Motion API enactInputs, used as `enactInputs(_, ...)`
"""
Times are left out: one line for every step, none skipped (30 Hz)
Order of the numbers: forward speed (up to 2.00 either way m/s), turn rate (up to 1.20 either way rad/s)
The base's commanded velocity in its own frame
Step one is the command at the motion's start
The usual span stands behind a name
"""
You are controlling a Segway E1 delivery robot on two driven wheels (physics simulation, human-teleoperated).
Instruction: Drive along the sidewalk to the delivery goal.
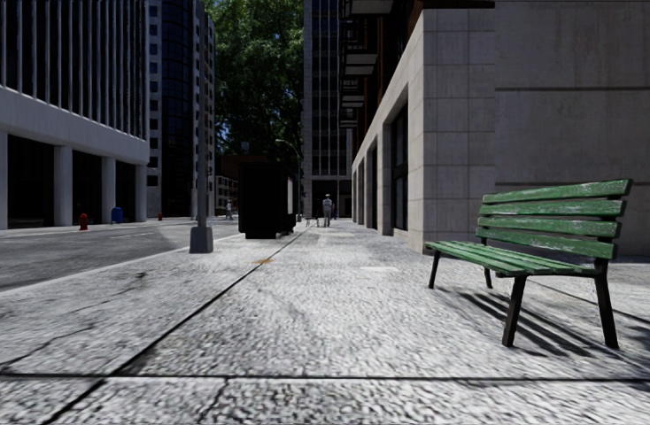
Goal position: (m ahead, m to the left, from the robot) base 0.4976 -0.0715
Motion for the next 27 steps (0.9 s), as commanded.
enactInputs(2.00,0.00)
enactInputs(1.98,0.00)
enactInputs(1.88,0.00)
enactInputs(1.81,0.00)
enactInputs(1.79,0.00)
enactInputs(1.79,0.00)
enactInputs(1.76,0.00)
enactInputs(1.54,0.00)
enactInputs(1.54,0.00)
enactInputs(1.22,0.00)
enactInputs(0.93,0.00)
enactInputs(0.68,0.00)
enactInputs(0.68,0.00)
enactInputs(0.00,0.00)
enactInputs(0.00,0.00)
enactInputs(0.00,0.00)
enactInputs(0.00,0.00)
enactInputs(0.00,0.00)
enactInputs(0.00,0.00)
enactInputs(0.00,0.00)
enactInputs(0.00,0.00)
enactInputs(0.00,0.00)
enactInputs(0.00,0.00)
enactInputs(0.00,0.00)
enactInputs(0.00,0.00)
enactInputs(0.00,0.00)
enactInputs(0.00,0.00)
